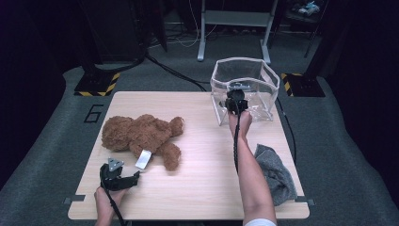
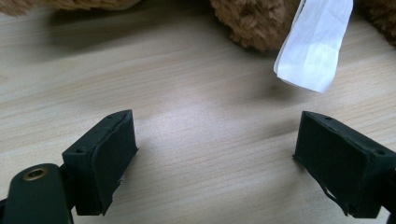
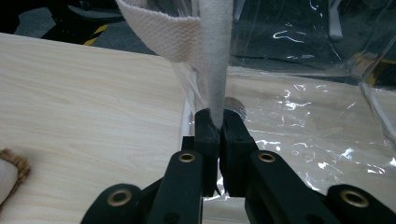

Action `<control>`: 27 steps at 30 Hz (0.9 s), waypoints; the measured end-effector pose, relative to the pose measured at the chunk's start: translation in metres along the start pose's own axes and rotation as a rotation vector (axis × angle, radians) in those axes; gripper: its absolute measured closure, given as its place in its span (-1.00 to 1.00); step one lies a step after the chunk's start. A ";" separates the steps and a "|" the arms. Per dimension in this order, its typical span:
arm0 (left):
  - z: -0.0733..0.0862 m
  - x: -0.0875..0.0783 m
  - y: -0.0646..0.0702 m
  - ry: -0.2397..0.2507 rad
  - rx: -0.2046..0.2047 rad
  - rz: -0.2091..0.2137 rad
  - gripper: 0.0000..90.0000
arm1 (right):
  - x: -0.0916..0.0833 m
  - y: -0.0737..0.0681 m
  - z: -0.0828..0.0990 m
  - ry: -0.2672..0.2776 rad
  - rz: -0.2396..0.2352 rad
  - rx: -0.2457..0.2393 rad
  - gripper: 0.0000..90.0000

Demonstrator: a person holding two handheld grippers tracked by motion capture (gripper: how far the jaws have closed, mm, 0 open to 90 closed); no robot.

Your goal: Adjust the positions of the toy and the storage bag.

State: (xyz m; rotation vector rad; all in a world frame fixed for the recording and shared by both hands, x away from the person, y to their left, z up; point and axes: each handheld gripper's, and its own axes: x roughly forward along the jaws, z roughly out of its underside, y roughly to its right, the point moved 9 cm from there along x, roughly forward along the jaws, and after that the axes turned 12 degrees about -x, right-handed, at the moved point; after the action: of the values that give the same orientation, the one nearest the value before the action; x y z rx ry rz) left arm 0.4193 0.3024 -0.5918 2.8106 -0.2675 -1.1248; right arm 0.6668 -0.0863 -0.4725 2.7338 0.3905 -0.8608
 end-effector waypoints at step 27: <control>0.000 0.000 0.001 -0.004 0.002 0.006 -0.73 | -0.032 -0.050 0.015 0.040 -0.057 0.010 0.94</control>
State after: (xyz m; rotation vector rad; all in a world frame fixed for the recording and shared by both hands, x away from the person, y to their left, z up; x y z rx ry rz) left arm 0.4188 0.3017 -0.5919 2.8077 -0.2771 -1.1294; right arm 0.6173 -0.0499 -0.4734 2.7650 0.4756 -0.8255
